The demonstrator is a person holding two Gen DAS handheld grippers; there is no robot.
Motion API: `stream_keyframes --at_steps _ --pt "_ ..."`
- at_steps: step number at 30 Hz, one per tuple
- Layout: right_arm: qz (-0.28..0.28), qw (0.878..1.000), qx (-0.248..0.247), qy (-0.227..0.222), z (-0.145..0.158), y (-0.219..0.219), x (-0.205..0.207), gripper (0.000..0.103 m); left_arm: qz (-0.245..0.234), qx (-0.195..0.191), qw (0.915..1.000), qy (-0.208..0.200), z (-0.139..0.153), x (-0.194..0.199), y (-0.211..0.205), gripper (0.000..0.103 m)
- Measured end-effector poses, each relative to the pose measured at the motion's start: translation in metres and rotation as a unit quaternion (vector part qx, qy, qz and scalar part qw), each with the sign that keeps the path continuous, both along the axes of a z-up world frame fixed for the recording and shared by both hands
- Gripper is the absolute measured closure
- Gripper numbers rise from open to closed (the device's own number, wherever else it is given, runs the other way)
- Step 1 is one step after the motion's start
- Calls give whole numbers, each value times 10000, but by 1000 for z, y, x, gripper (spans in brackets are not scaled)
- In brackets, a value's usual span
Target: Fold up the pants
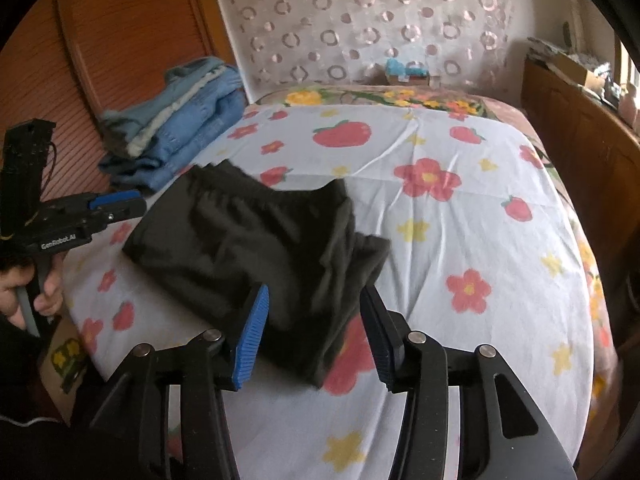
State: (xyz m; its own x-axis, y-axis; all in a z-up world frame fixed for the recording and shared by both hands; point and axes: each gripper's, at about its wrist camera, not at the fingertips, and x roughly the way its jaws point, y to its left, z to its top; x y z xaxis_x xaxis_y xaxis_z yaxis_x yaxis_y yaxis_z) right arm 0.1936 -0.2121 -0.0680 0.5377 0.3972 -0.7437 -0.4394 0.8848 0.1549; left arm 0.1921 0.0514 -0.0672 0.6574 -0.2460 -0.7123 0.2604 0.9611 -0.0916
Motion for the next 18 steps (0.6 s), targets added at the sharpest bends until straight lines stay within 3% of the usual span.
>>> stream_keyframes --at_steps 18 --pt "-103 9993 -178 327 -19 -2 44 55 -83 154 9993 327 -17 57 -9 73"
